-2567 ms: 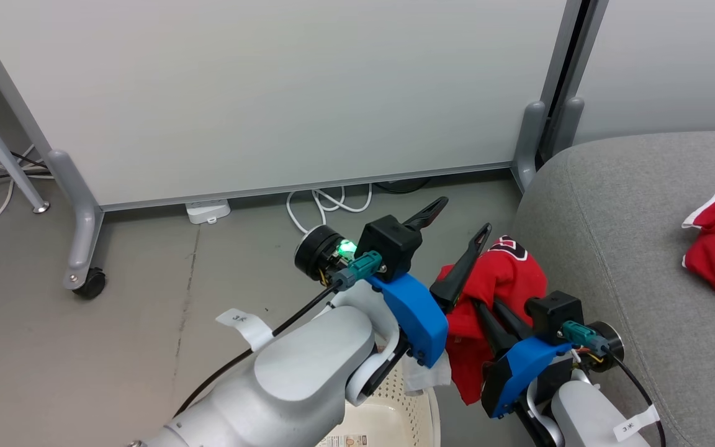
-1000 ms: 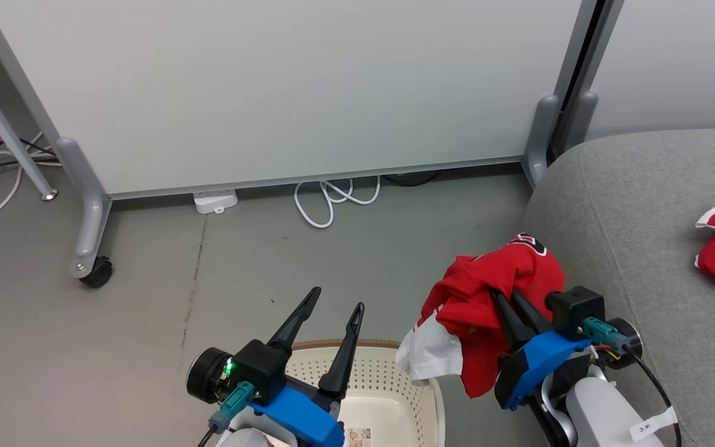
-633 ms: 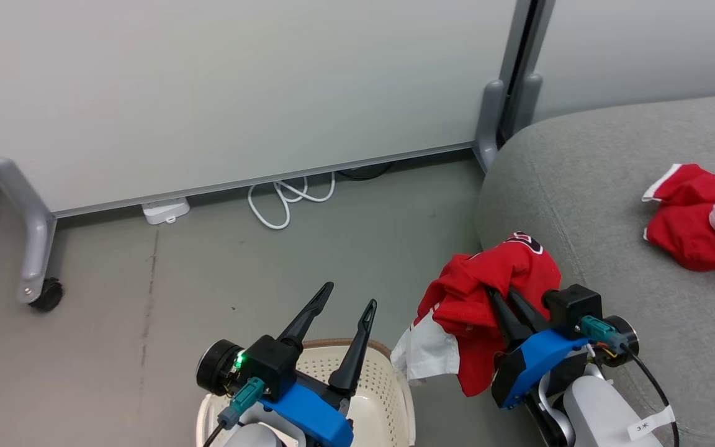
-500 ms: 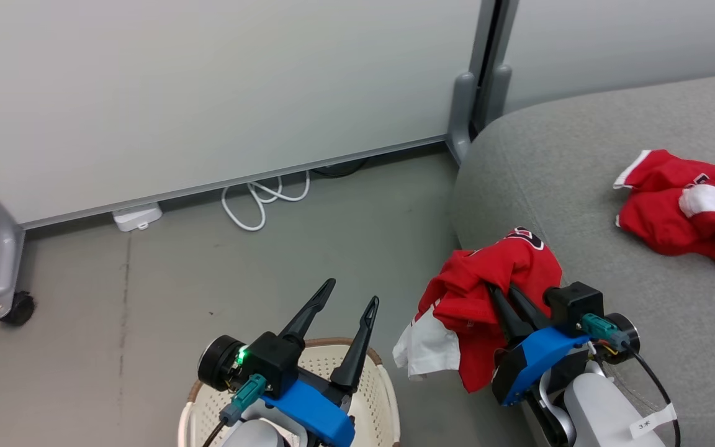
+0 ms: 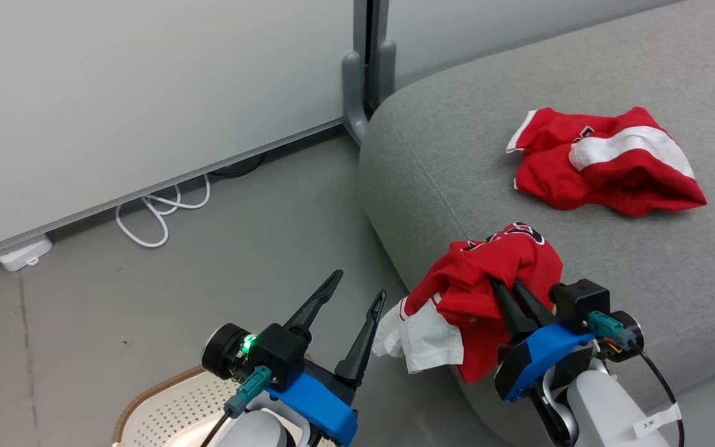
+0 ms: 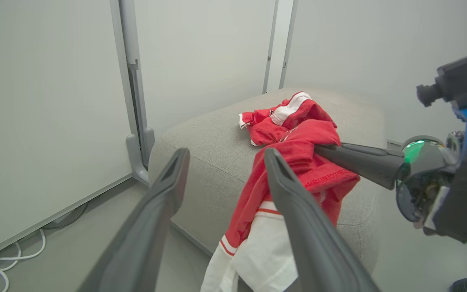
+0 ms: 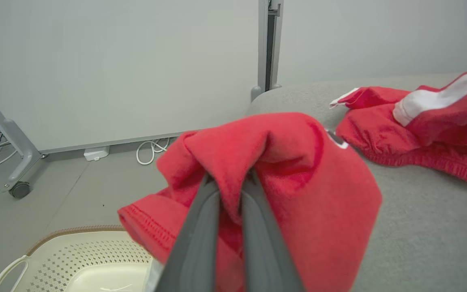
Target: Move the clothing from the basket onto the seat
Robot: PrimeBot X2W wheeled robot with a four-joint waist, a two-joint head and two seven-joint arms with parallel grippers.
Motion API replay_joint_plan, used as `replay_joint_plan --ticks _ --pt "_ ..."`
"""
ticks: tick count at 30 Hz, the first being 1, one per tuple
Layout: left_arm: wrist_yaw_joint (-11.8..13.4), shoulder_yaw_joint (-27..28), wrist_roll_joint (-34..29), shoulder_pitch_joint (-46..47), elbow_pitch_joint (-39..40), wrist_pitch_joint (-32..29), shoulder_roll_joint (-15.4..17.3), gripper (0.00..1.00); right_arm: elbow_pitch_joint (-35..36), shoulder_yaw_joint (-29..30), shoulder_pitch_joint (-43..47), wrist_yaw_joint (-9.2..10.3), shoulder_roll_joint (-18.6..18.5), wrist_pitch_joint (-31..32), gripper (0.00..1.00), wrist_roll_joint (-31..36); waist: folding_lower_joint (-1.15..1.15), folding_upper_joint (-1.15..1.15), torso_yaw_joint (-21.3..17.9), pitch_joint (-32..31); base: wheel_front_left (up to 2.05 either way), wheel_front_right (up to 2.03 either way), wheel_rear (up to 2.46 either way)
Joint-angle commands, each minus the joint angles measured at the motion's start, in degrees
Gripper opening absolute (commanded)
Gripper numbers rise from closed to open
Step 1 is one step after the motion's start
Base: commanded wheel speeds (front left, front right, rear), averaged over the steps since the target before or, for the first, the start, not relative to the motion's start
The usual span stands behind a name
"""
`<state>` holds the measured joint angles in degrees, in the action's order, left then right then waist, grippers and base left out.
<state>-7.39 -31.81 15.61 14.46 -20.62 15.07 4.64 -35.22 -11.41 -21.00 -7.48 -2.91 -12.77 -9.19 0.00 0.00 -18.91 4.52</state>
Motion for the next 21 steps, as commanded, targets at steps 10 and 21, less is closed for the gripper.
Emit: replay_joint_plan --ticks 10,21 --pt "-0.1 -0.27 -0.01 1.55 -0.38 0.15 0.95 1.0 0.11 -0.28 -0.68 -0.03 0.03 -1.11 0.0 -1.18 0.0 0.0 -6.13 1.36 0.0 0.0 0.0" --pt "-0.1 -0.75 0.28 1.79 -0.53 0.15 1.48 1.0 -0.66 -0.62 -0.83 -0.03 0.03 -1.63 0.0 -1.91 0.0 0.0 -8.86 1.3 0.0 0.0 0.0"
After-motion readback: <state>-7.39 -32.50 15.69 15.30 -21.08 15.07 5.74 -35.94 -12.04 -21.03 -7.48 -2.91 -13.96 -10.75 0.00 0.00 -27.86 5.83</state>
